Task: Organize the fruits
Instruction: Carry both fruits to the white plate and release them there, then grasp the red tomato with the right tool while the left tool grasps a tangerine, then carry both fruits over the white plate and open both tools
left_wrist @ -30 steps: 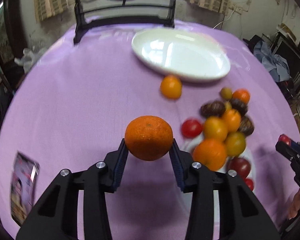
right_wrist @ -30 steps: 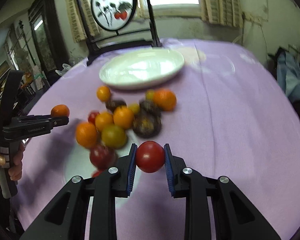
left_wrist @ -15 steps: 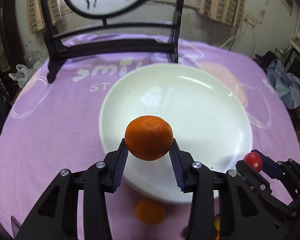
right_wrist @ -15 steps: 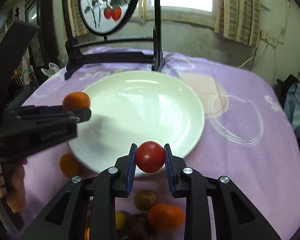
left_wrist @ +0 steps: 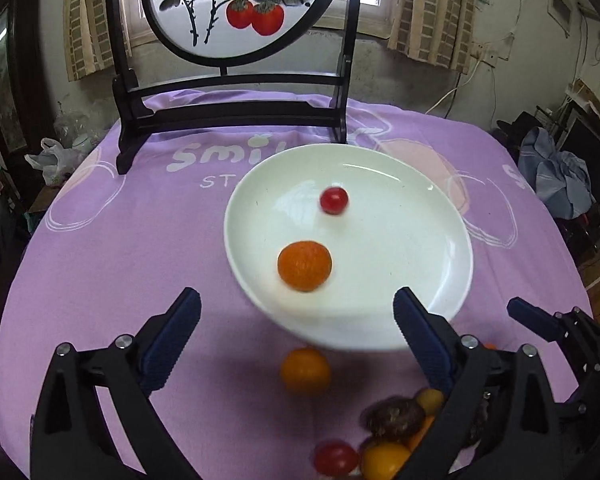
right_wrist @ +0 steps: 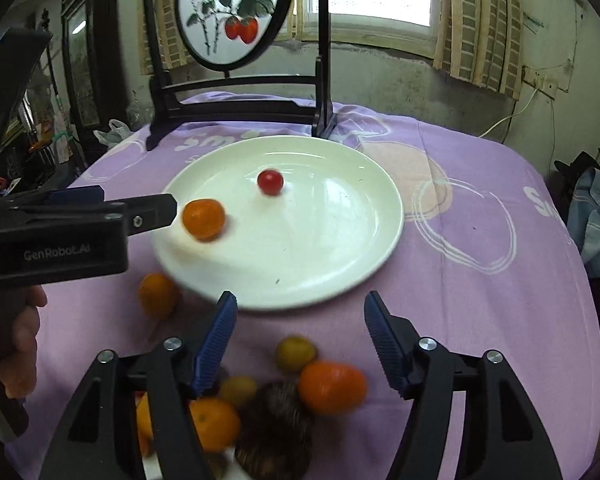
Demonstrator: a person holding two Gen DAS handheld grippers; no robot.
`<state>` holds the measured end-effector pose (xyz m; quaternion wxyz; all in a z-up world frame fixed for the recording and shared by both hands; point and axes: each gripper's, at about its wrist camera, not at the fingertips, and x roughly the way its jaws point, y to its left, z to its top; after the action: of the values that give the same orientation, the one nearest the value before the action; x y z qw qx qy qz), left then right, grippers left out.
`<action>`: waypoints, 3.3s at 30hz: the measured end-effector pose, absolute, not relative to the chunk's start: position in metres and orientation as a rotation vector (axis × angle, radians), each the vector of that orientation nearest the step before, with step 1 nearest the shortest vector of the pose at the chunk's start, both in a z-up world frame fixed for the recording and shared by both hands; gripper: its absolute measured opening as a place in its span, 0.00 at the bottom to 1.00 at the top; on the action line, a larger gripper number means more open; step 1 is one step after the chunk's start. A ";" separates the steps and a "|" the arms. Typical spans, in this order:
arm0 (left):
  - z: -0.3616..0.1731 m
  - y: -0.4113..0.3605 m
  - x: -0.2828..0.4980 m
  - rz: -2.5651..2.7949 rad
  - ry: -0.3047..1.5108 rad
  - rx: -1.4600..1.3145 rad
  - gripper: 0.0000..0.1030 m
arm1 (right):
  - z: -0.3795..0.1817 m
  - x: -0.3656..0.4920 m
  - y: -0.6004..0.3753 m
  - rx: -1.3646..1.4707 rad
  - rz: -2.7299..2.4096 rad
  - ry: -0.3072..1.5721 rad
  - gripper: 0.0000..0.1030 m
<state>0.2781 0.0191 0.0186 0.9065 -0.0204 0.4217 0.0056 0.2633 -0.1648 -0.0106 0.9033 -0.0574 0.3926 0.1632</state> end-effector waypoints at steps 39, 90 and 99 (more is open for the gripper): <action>-0.041 0.041 0.141 -0.050 0.952 -0.125 0.96 | -0.060 0.096 -0.168 -0.113 0.448 0.946 0.30; 0.069 -0.005 0.198 -0.197 0.787 0.001 0.42 | 0.052 0.160 -0.187 -0.068 0.483 0.640 0.30; 0.000 -0.024 0.311 -0.137 0.947 -0.037 0.42 | -0.002 0.291 -0.176 -0.043 0.410 0.794 0.31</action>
<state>0.3109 -0.0239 -0.0002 0.8875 -0.0178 0.4557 -0.0661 0.2910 -0.1760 -0.0023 0.9015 -0.0206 0.3840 0.1984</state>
